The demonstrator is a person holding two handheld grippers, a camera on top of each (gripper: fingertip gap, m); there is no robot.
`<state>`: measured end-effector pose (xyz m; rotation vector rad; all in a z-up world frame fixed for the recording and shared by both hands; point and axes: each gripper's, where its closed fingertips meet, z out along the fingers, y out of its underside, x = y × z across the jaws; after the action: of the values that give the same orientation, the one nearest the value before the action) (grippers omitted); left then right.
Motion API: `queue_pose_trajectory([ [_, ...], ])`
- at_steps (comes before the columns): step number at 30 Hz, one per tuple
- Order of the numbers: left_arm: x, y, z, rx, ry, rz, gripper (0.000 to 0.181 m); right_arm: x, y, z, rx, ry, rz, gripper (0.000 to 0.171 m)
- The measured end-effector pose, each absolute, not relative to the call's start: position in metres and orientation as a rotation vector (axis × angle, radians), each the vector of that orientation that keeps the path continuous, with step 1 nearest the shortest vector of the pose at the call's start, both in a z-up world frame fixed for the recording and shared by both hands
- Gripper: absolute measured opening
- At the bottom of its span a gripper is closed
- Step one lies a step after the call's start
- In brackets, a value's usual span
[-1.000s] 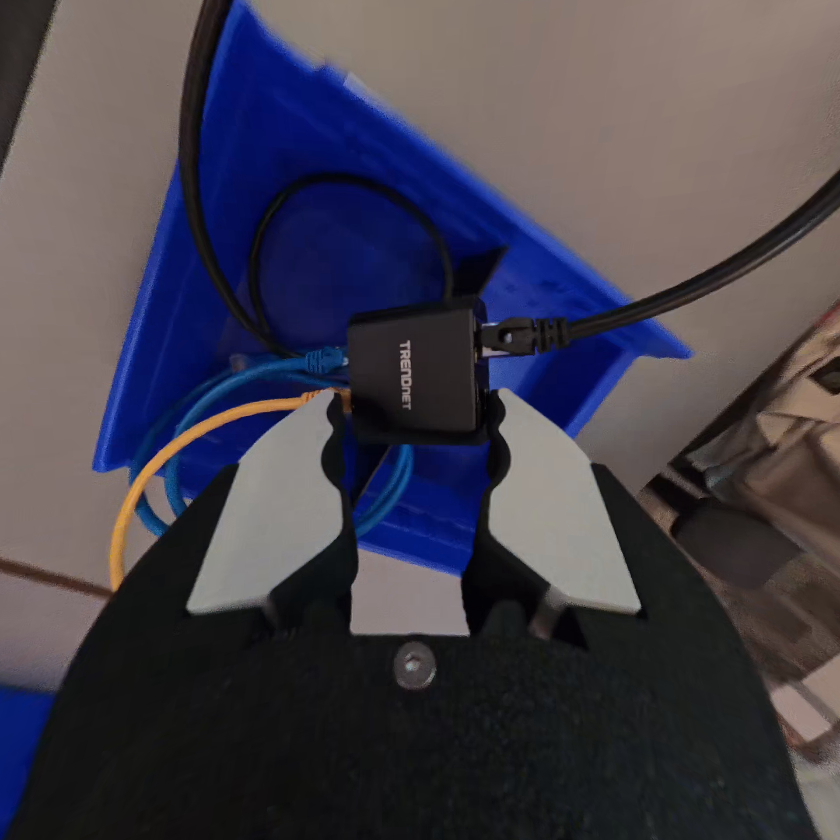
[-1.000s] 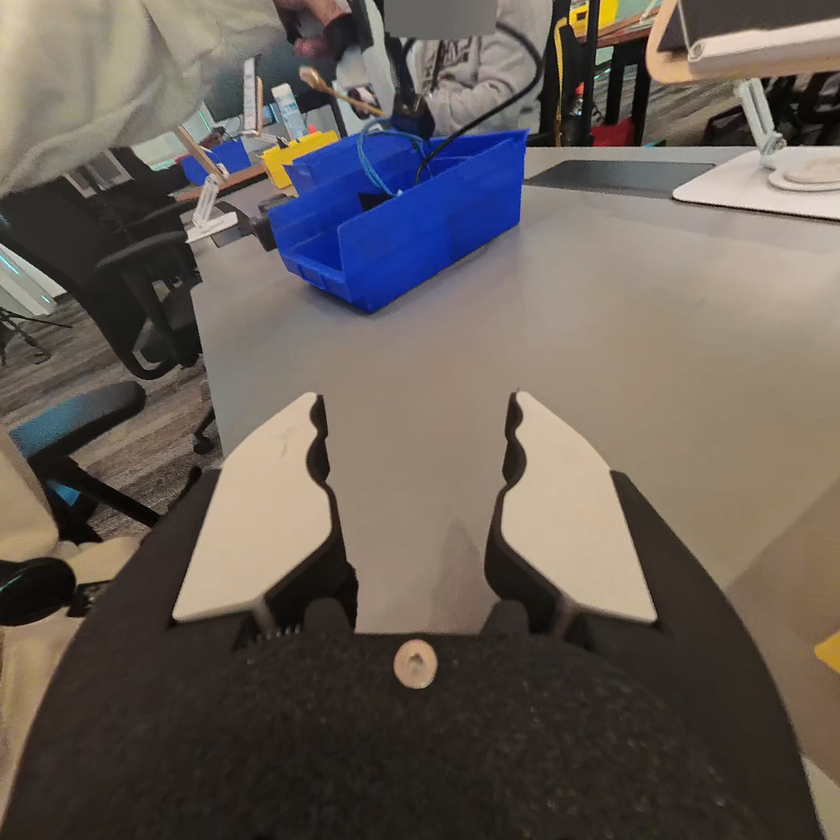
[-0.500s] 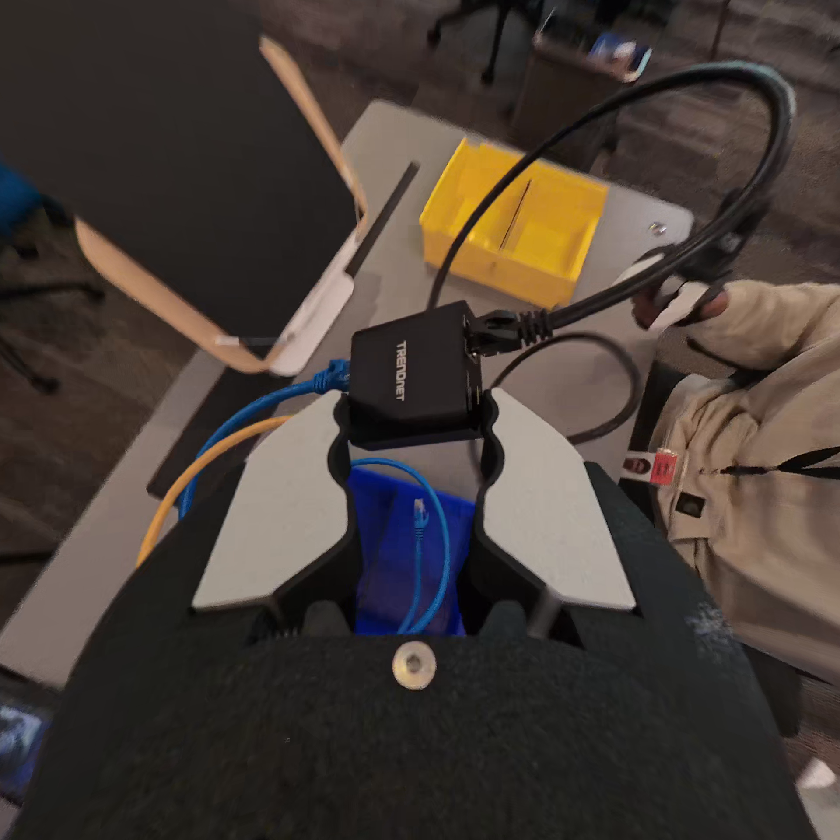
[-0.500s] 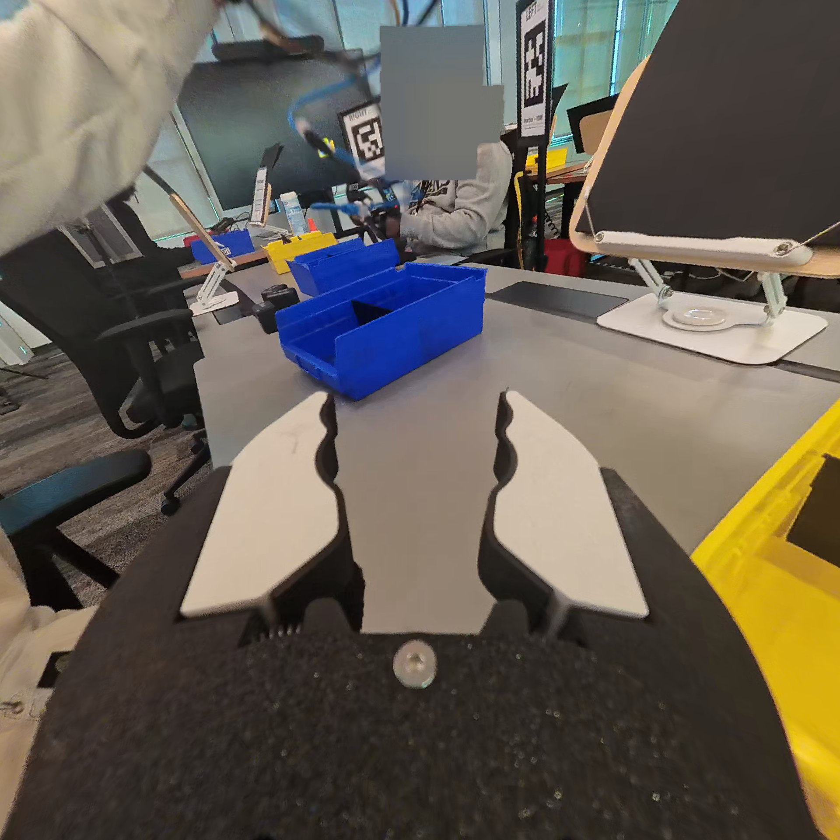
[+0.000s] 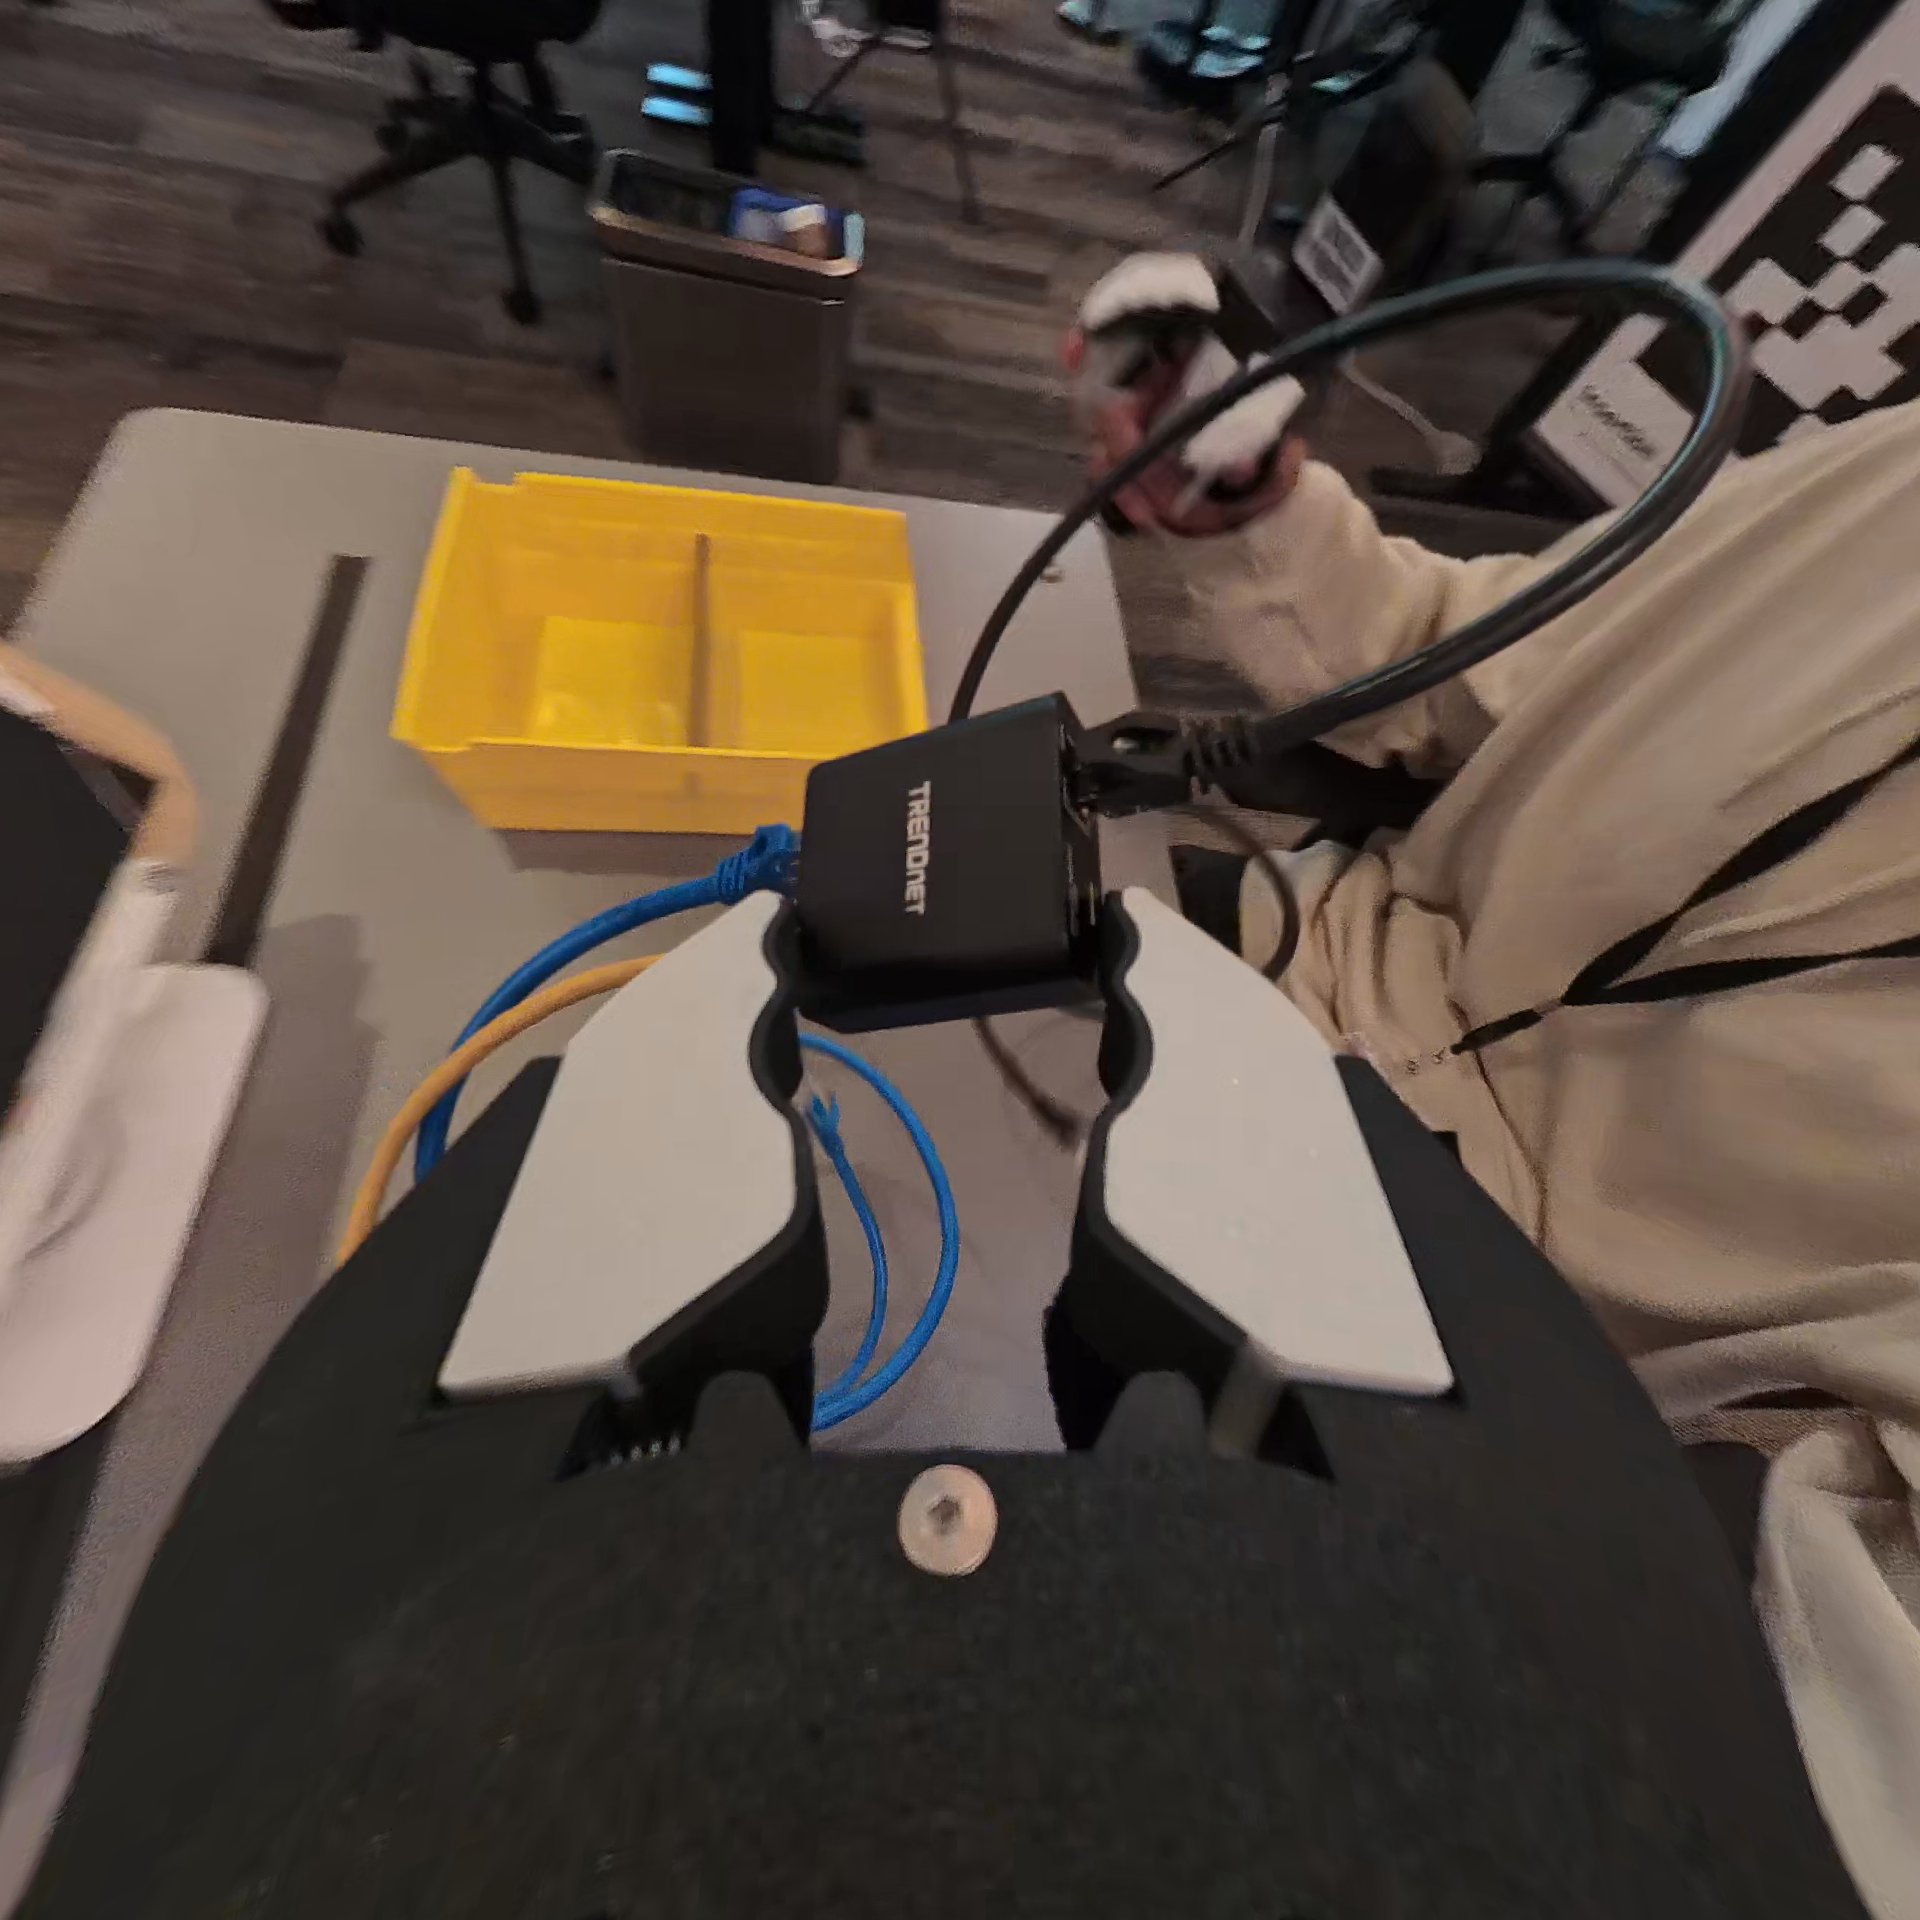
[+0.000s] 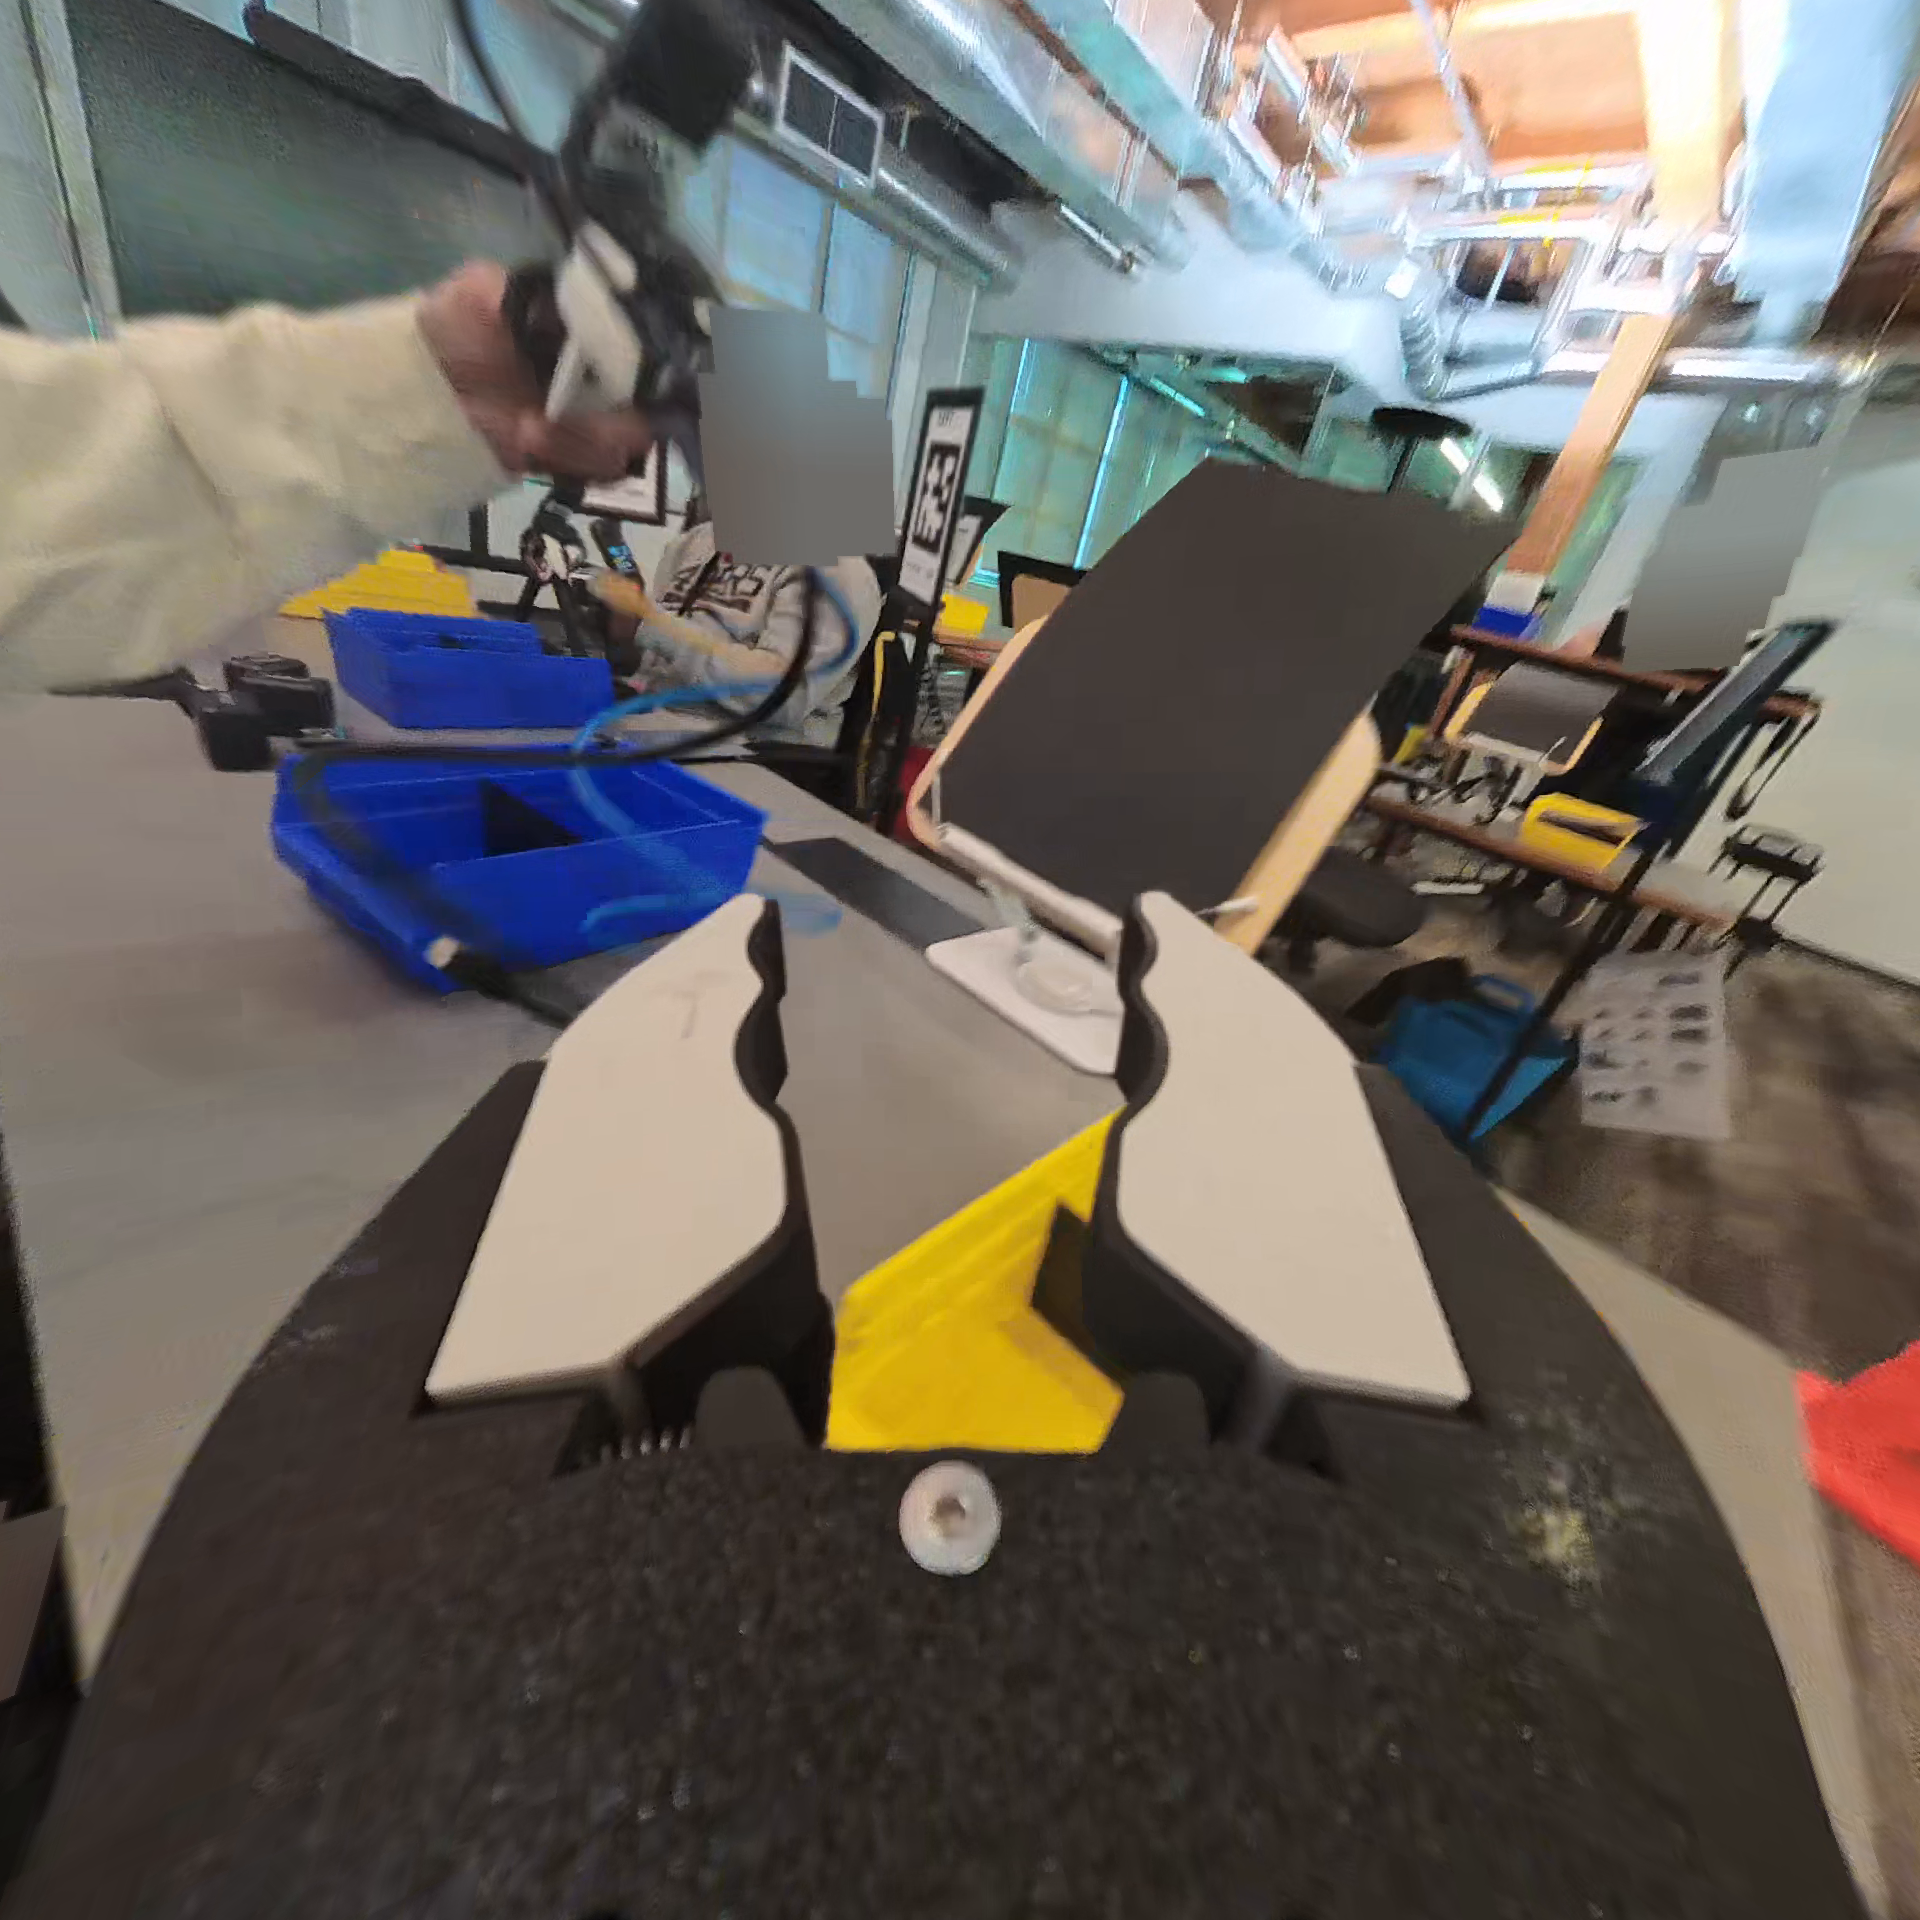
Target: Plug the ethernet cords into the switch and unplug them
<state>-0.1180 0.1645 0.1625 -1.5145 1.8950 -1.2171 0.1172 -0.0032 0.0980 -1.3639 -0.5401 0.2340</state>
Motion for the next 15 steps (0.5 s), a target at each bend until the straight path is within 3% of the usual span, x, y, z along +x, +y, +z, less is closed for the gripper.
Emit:
queue_pose_trajectory([
  [3, -0.094, 0.145, 0.118, -1.447, 1.977, -1.353, 0.055, 0.135, 0.018, 0.123, -1.337, -0.654, 0.160, 0.049],
  [5, -0.079, 0.135, 0.096, -1.409, 2.012, -1.429, 0.055, 0.124, 0.048, 0.121, -1.380, -0.759, 0.128, 0.055],
  [11, -0.059, 0.127, 0.060, -1.350, 2.013, -1.618, 0.055, 0.015, 0.106, 0.082, -1.307, -1.126, 0.127, 0.057],
  [15, -0.060, 0.131, 0.048, -1.353, 2.006, -1.679, 0.054, -0.038, 0.130, 0.057, -1.237, -1.224, 0.126, 0.049],
])
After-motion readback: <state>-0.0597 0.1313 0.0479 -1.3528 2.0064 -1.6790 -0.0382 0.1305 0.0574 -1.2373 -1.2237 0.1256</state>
